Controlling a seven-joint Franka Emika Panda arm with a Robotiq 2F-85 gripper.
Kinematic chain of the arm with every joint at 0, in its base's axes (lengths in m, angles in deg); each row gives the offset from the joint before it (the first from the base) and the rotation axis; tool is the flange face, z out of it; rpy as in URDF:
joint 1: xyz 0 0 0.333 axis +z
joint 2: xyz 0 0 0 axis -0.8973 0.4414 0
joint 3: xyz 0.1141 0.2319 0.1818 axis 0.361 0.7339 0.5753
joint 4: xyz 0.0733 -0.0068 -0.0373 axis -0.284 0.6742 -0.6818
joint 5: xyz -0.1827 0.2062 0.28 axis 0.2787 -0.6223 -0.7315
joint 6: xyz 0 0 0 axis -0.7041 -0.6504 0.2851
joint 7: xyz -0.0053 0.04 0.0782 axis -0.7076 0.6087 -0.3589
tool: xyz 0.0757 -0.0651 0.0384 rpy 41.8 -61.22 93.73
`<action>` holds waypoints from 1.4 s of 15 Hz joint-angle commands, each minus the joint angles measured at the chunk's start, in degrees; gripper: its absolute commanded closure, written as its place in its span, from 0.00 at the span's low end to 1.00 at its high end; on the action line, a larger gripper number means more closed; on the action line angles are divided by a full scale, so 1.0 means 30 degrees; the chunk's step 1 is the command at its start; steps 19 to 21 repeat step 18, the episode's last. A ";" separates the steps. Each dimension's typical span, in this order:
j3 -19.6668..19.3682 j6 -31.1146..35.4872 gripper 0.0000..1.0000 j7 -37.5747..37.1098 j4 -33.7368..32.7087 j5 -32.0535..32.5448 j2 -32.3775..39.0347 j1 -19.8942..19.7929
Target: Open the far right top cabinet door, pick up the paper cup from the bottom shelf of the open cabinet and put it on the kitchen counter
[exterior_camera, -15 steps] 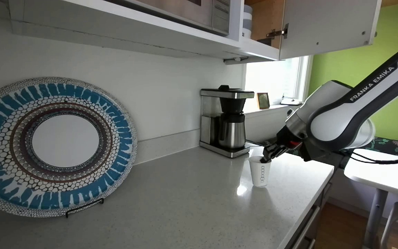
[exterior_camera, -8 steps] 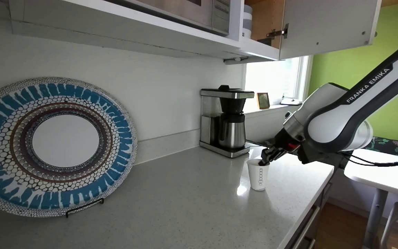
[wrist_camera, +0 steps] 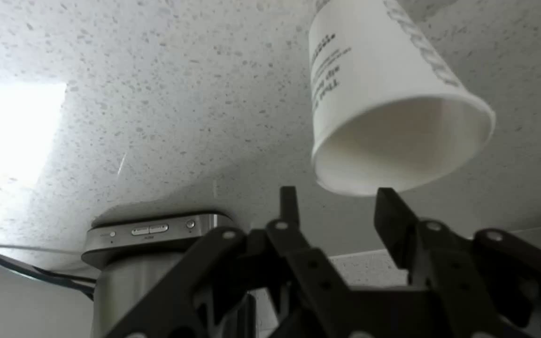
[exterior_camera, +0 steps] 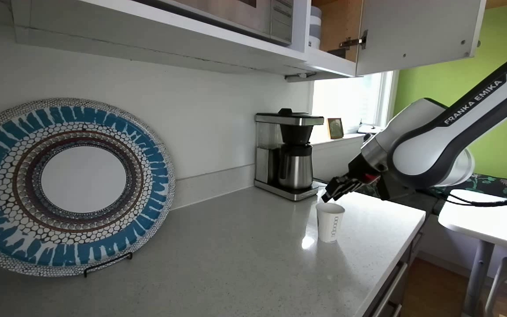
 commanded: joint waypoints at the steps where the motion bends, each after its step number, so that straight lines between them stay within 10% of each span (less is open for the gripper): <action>1: -0.0232 -0.1263 0.20 0.0559 0.0417 0.0300 -0.2297 0.0001; 4: -0.0366 -0.4535 0.00 0.1326 0.0213 0.0665 -0.4245 -0.0285; 13: 0.1461 -1.2665 0.00 0.1083 -0.1644 0.1172 -0.7476 -0.2793; 21: 0.1963 -1.3459 0.00 0.1003 -0.2134 0.1314 -0.7637 -0.3287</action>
